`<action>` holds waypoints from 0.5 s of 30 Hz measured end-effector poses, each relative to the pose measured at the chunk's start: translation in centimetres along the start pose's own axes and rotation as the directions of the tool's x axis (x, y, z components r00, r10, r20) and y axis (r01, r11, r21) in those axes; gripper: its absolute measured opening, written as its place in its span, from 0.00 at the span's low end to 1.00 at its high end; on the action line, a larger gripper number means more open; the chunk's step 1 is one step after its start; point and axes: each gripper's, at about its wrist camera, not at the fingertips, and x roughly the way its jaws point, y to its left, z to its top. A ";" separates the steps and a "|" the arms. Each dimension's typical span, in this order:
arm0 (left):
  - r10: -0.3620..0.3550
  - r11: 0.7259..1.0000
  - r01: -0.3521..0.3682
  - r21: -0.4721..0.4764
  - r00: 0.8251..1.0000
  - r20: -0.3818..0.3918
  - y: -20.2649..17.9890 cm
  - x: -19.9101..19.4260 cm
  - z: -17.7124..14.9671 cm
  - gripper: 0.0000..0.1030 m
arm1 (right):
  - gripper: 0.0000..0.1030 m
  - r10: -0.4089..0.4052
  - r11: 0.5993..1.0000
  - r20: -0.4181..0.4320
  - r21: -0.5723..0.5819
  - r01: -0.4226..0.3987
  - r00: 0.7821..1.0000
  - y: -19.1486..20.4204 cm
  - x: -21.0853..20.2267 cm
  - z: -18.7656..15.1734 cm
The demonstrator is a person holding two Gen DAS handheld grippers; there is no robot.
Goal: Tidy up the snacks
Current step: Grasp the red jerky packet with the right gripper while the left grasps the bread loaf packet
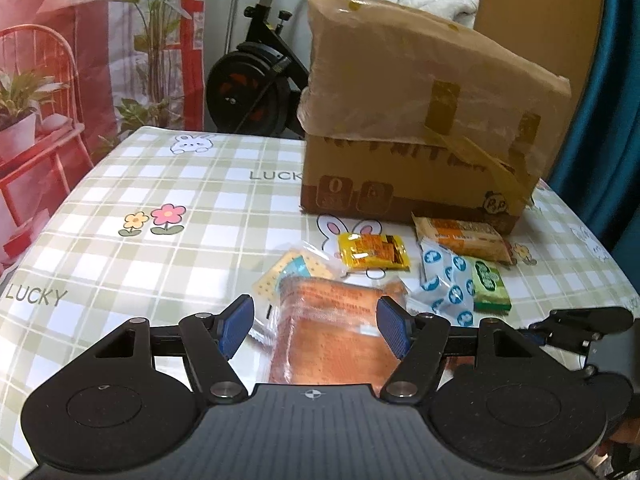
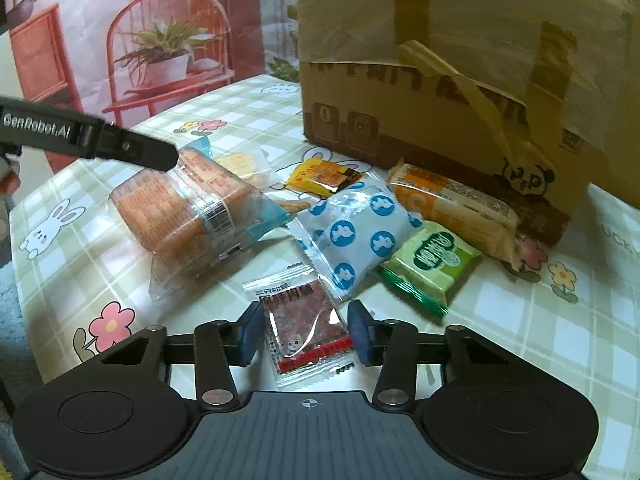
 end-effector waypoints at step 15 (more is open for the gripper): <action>-0.016 1.000 0.016 0.008 0.997 -0.070 -1.1 2.4 -0.1 0.77 | 0.38 -0.098 0.986 0.037 0.138 0.093 0.994 -2.7 -0.7 -1.3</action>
